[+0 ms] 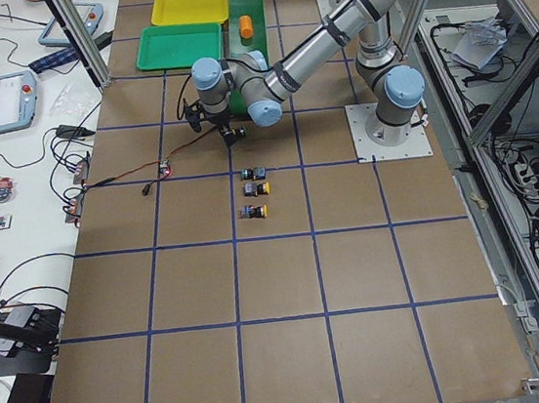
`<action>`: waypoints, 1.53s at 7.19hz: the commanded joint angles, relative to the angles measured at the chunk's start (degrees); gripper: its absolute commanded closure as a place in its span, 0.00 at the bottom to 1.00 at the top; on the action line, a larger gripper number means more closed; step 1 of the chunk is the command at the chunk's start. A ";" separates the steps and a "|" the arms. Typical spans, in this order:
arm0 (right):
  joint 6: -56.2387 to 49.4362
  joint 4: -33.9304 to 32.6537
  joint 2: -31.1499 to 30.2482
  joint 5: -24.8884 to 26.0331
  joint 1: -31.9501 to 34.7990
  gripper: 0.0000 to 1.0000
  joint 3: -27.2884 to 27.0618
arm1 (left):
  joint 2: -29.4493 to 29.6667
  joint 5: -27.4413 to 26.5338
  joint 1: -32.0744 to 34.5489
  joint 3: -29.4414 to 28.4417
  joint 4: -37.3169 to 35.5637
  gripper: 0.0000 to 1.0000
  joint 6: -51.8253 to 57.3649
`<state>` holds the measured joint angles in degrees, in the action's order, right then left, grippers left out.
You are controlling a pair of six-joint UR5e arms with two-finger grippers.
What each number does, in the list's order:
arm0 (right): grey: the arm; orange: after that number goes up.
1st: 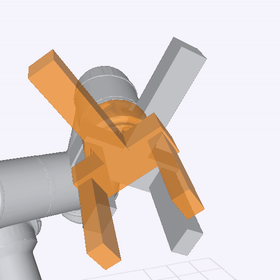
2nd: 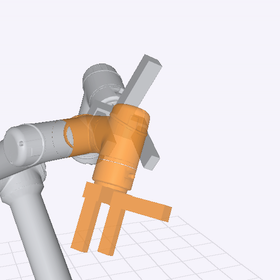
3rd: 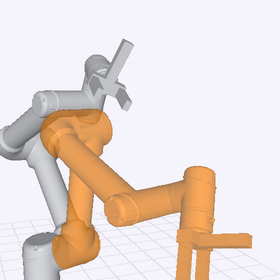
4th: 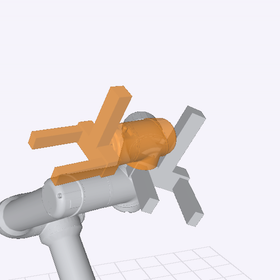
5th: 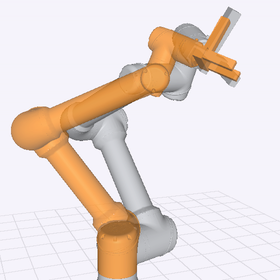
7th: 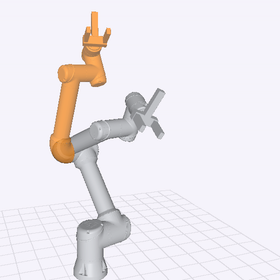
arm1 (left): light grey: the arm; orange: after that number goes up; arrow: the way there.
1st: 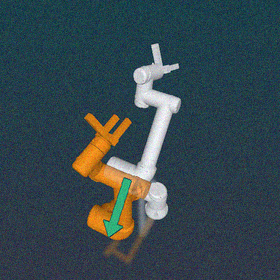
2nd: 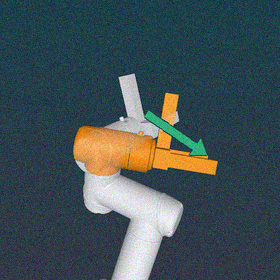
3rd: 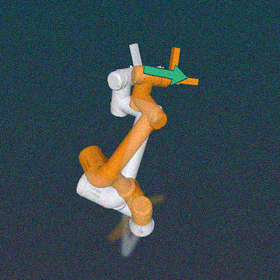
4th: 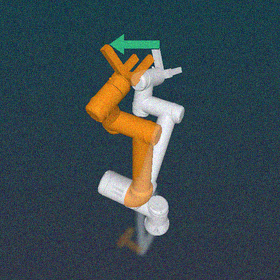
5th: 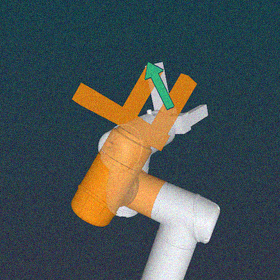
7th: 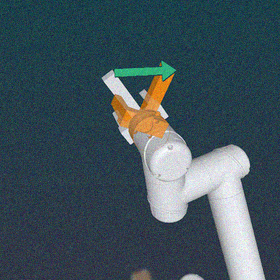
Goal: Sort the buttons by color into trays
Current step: 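Grasp the green-capped button switch with the left gripper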
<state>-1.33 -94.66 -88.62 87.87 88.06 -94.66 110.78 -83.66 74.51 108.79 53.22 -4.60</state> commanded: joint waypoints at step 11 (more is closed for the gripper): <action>-0.34 0.09 0.56 0.19 0.00 0.00 0.00 | -4.94 -2.56 1.25 -5.66 11.23 1.00 10.64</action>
<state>-1.42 -94.58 -88.06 87.99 88.07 -94.66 108.30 -85.62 75.64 106.08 58.33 3.88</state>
